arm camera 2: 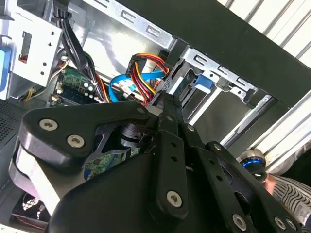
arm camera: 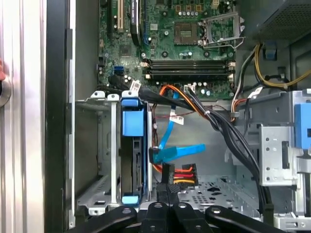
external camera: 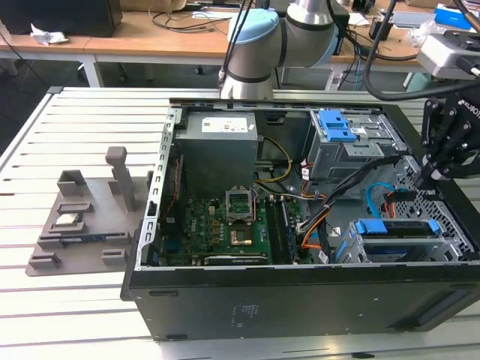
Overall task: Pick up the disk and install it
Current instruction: 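Insert the first disk wire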
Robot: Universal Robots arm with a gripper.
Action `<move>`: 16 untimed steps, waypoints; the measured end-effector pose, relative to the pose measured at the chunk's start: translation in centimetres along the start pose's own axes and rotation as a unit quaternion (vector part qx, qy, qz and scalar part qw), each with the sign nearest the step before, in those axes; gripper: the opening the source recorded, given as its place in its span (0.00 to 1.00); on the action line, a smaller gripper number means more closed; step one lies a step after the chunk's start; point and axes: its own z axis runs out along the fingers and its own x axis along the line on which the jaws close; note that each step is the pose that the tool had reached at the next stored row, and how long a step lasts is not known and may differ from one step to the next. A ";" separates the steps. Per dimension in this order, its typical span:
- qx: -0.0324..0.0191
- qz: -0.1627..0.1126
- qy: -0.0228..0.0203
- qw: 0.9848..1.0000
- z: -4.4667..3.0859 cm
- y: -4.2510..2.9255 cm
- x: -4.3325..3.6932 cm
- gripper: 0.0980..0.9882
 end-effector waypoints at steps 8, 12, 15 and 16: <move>0.000 0.000 0.000 1.000 0.01 0.01 0.00 0.22; 0.000 0.000 0.001 1.000 0.65 0.52 0.00 0.30; 0.000 0.000 0.003 1.000 1.26 0.73 -0.02 0.30; 0.000 0.000 0.003 1.000 1.43 0.78 -0.02 0.30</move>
